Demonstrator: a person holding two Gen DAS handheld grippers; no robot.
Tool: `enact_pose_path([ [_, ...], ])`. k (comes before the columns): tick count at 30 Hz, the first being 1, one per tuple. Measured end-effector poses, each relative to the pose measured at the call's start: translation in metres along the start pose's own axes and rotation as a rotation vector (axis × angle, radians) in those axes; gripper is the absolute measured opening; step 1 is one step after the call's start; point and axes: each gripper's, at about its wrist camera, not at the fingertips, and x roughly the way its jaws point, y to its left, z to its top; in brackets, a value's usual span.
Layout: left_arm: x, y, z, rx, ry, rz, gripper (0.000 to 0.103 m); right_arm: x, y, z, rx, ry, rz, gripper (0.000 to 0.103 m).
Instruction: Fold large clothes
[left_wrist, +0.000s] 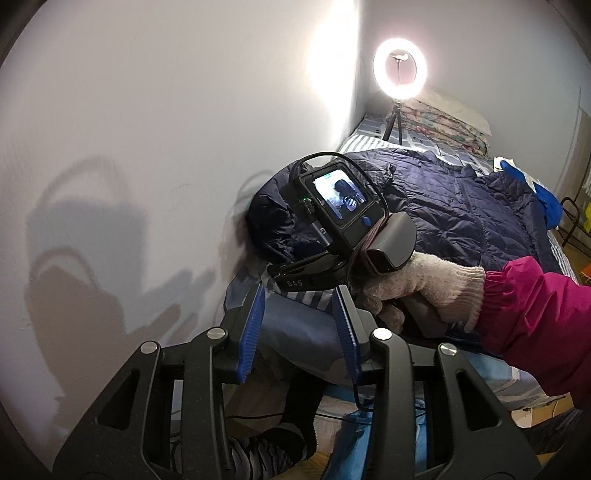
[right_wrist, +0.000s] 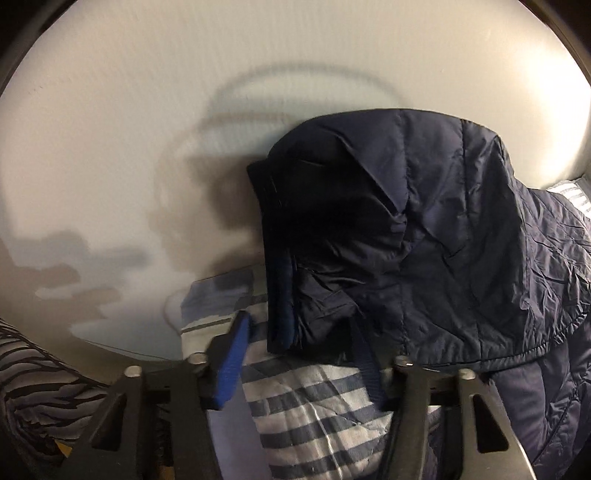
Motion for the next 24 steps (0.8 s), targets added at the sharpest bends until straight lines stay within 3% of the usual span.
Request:
enact_pose_path([
  [6,0.003,-0.002,0.002,0.002,-0.001,-0.006,0.033,-0.008,-0.012,0.004,0.055,-0.011,0.037,0.016],
  [9,0.004,0.0,0.001,0.0,0.003,-0.013,0.028,-0.018,-0.022,0.005,0.079,-0.029,0.043,0.009],
  [14,0.004,0.001,0.004,0.001,0.001,-0.01,0.026,-0.05,-0.044,0.004,0.158,-0.088,0.045,0.001],
  [24,0.015,-0.017,0.021,0.039,0.013,-0.044,0.025,-0.137,-0.127,-0.026,0.401,-0.256,0.019,0.0],
])
